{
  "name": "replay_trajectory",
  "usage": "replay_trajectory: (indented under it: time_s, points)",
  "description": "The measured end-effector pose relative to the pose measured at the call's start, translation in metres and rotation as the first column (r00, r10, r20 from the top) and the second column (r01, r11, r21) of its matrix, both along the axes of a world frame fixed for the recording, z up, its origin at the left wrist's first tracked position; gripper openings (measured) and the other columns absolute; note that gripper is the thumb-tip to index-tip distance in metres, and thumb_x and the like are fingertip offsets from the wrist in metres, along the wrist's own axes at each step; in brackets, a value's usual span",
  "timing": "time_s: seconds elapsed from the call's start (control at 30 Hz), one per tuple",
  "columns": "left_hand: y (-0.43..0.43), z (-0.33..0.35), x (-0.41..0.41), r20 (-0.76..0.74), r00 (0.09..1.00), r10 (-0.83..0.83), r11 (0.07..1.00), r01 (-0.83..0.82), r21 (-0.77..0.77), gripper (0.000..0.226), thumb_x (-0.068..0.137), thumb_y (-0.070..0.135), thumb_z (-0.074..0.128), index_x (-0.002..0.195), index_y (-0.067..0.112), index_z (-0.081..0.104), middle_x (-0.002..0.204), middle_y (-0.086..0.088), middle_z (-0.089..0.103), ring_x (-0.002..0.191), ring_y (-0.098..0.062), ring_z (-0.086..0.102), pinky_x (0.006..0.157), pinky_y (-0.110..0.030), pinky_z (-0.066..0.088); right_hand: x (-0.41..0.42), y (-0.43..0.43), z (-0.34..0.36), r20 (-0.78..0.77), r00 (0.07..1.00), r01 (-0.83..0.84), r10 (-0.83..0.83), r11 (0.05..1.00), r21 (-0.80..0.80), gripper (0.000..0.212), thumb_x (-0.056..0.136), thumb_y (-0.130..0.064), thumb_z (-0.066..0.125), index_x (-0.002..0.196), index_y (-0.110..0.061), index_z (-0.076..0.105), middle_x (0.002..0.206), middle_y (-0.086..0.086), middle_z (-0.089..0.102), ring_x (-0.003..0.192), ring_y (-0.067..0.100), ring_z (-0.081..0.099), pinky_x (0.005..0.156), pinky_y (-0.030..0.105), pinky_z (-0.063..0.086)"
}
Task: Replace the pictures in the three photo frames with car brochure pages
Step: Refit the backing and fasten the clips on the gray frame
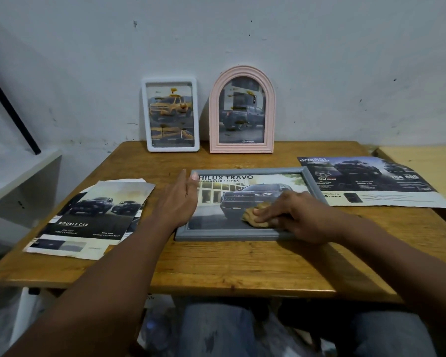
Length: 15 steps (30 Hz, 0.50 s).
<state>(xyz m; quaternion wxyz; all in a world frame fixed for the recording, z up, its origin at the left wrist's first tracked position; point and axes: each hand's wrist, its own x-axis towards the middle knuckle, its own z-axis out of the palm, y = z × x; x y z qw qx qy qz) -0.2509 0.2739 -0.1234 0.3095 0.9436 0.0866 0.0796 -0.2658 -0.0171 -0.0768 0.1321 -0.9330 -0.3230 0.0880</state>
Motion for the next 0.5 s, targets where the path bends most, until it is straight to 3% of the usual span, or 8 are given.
replay_trajectory:
  time_s: [0.1,0.23,0.3,0.33,0.5]
  points:
    - [0.0,-0.001,0.001,0.016,1.0,-0.008,1.0,0.008,-0.016,0.08,0.097,0.073,0.007,0.155,0.024,0.032,0.159,-0.01,0.04,0.144,-0.032,0.037,0.114,-0.052,0.031,-0.012,-0.033,0.0,0.101,0.977,0.194,-0.189,0.98,-0.043,0.03,0.099,-0.035,0.054,0.125,-0.044,0.064,0.105,0.001,0.054,0.096,0.018,0.053,0.082,0.031,0.044]
    - [0.002,0.0,0.001,0.048,0.999,-0.025,1.0,0.025,-0.01,0.073,0.099,0.07,0.01,0.142,0.024,0.046,0.138,-0.006,0.058,0.124,-0.027,0.053,0.098,-0.048,0.044,-0.04,-0.006,-0.009,0.415,0.805,0.5,-0.425,0.861,-0.088,0.025,0.098,-0.018,0.043,0.107,-0.019,0.067,0.098,0.006,0.068,0.095,0.025,0.059,0.076,0.035,0.047]
    - [-0.001,0.002,-0.002,0.08,0.996,-0.036,0.999,0.037,-0.003,0.062,0.102,0.063,0.014,0.131,0.023,0.053,0.121,-0.003,0.062,0.112,-0.025,0.057,0.085,-0.042,0.044,-0.046,0.028,-0.007,0.393,0.784,0.538,-0.48,0.842,-0.045,0.022,0.094,-0.007,0.044,0.1,-0.013,0.065,0.096,0.007,0.068,0.094,0.026,0.061,0.076,0.034,0.045]
    - [-0.002,0.003,-0.002,0.085,0.996,-0.035,0.999,0.035,0.004,0.062,0.103,0.063,0.014,0.131,0.023,0.053,0.12,-0.003,0.062,0.113,-0.026,0.057,0.085,-0.043,0.043,-0.046,0.043,-0.005,0.352,0.788,0.539,-0.505,0.843,0.002,0.021,0.093,-0.004,0.046,0.098,-0.011,0.065,0.094,0.008,0.067,0.092,0.027,0.062,0.075,0.034,0.046]
    - [0.003,0.0,0.001,0.053,0.998,-0.019,0.999,0.02,-0.026,0.084,0.093,0.077,0.006,0.146,0.024,0.044,0.144,-0.008,0.054,0.131,-0.03,0.049,0.106,-0.054,0.041,-0.052,0.129,-0.006,0.092,0.886,0.415,-0.455,0.865,0.281,0.009,0.092,-0.015,0.062,0.088,-0.008,0.065,0.078,0.005,0.053,0.073,0.021,0.053,0.066,0.03,0.047]
